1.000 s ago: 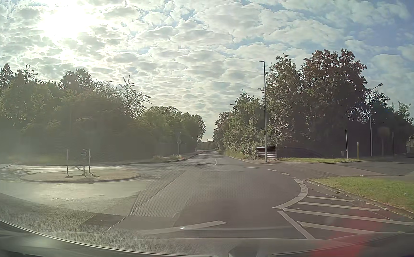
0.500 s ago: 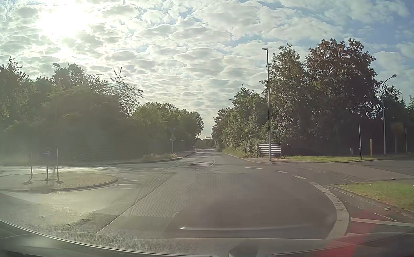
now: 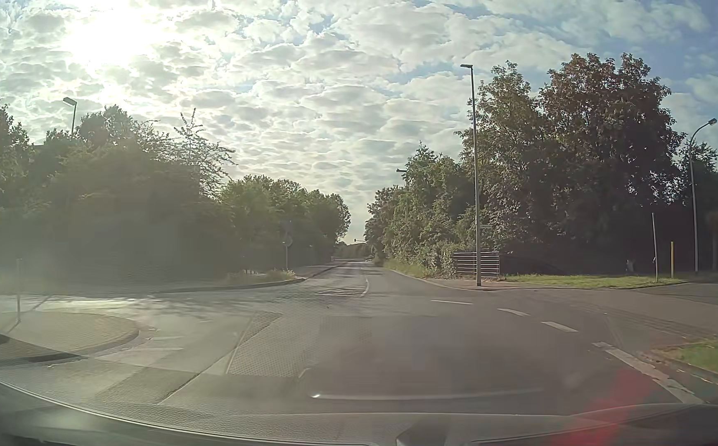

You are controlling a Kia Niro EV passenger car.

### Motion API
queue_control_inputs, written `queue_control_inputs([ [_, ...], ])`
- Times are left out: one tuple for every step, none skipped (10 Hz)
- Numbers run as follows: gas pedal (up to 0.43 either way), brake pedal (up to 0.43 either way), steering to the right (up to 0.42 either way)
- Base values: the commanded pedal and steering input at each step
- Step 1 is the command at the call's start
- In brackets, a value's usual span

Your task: Follow the waypoints while adhering to traffic rules and regulations

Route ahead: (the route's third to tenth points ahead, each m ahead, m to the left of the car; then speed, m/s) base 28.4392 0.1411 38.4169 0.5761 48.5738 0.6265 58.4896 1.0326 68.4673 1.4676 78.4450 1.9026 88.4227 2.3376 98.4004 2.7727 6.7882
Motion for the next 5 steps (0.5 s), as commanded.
queue_control_inputs([
  [0.098, 0.024, 0.006],
  [0.098, 0.024, 0.006],
  [0.098, 0.030, 0.010],
  [0.098, 0.024, 0.015],
  [0.098, 0.030, 0.016],
])
